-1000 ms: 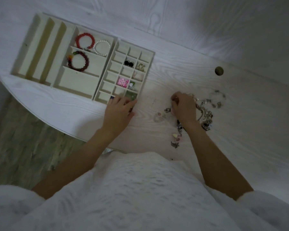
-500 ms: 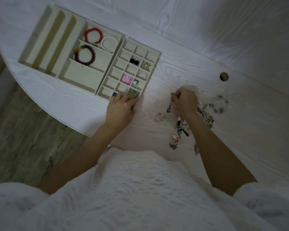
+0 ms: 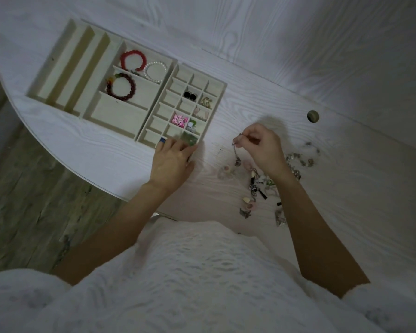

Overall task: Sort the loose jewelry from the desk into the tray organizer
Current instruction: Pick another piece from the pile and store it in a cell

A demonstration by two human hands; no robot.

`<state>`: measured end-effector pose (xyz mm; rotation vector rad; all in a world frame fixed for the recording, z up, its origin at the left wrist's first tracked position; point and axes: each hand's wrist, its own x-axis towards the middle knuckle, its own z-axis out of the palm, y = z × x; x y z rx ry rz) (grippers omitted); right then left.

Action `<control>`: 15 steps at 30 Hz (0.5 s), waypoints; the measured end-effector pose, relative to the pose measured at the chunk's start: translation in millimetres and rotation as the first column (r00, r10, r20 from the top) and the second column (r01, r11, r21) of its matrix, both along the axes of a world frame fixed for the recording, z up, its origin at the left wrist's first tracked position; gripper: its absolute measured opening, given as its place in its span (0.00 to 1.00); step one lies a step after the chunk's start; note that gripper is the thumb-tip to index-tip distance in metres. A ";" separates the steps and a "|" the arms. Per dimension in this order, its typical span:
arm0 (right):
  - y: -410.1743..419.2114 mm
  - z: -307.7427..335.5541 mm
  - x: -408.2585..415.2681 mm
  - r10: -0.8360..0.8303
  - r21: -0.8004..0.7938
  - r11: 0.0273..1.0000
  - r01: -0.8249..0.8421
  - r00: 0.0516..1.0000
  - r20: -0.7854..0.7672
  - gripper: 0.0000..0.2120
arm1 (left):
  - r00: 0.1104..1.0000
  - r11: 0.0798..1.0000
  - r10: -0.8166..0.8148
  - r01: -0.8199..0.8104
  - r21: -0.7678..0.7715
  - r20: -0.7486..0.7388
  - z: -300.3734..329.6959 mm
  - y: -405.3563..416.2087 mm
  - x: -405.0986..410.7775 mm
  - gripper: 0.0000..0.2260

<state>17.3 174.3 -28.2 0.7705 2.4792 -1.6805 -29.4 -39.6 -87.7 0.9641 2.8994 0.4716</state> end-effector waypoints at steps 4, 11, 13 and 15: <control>-9.4 27.5 0.6 0.016 -0.145 0.989 -0.025 0.998 -0.062 0.08 | 0.957 0.969 -0.073 0.002 0.245 0.280 10.0 12.0 0.6 0.23; -10.0 57.1 11.5 -0.048 -0.276 0.961 0.009 0.990 -0.134 0.06 | 0.666 0.871 -0.320 -0.073 0.486 0.674 20.3 41.6 6.9 0.21; -4.9 59.7 14.3 -0.126 -0.306 0.949 0.075 0.980 -0.152 0.05 | 0.701 0.865 -0.286 -0.104 0.490 0.653 20.3 42.0 8.5 0.13; 2.9 58.6 16.8 -0.212 -0.330 0.932 0.150 0.964 -0.161 0.04 | 0.696 0.842 -0.267 -0.168 0.512 0.667 22.6 38.8 7.9 0.08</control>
